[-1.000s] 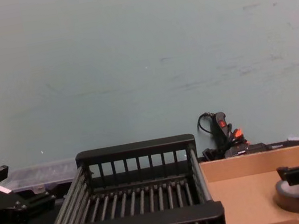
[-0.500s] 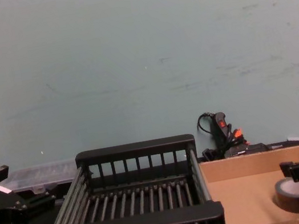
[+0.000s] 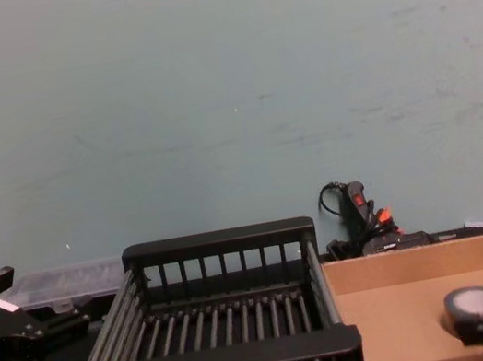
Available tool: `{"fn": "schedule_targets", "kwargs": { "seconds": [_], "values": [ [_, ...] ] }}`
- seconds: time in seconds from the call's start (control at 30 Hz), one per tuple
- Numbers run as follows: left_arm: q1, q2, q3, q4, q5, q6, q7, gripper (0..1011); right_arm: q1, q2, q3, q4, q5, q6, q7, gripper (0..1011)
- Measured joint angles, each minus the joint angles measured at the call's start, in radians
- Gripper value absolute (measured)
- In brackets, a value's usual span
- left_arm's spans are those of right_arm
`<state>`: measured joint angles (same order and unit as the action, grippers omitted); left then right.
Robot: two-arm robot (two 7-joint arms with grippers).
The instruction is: Pick up the white tape and place it into the black box , Pick up the silver tape and place it into the brown box.
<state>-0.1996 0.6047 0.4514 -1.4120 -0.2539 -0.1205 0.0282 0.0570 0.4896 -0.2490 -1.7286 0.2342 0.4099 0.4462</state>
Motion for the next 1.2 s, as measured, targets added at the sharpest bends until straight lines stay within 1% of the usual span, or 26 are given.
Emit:
{"fn": "schedule_targets", "kwargs": {
  "seconds": [0.13,0.27,0.47,0.6,0.7,0.9,1.2],
  "values": [
    [0.0,0.0,0.0,0.0,0.0,0.0,0.0,1001,-0.021,0.026,-0.013,-0.031,0.012,0.013,0.016,1002],
    [0.0,0.0,0.0,0.0,0.0,0.0,0.0,1001,-0.039,0.047,-0.039,-0.056,0.021,0.034,0.028,1003],
    [0.0,0.0,0.0,0.0,0.0,0.0,0.0,1001,-0.043,0.056,-0.079,-0.063,0.023,0.053,0.031,1002],
    [0.0,0.0,0.0,0.0,0.0,0.0,0.0,1001,-0.034,0.054,-0.114,-0.059,0.019,0.059,0.022,1002],
    [0.0,0.0,0.0,0.0,0.0,0.0,0.0,1001,-0.027,0.052,-0.133,-0.054,0.013,0.06,0.016,1002],
    [0.0,0.0,0.0,0.0,0.0,0.0,0.0,1001,0.0,0.036,-0.181,-0.03,-0.006,0.06,-0.001,1003],
    [0.0,0.0,0.0,0.0,0.0,0.0,0.0,1001,0.023,0.006,-0.217,0.002,-0.034,0.059,-0.02,1002]
  ]
}}
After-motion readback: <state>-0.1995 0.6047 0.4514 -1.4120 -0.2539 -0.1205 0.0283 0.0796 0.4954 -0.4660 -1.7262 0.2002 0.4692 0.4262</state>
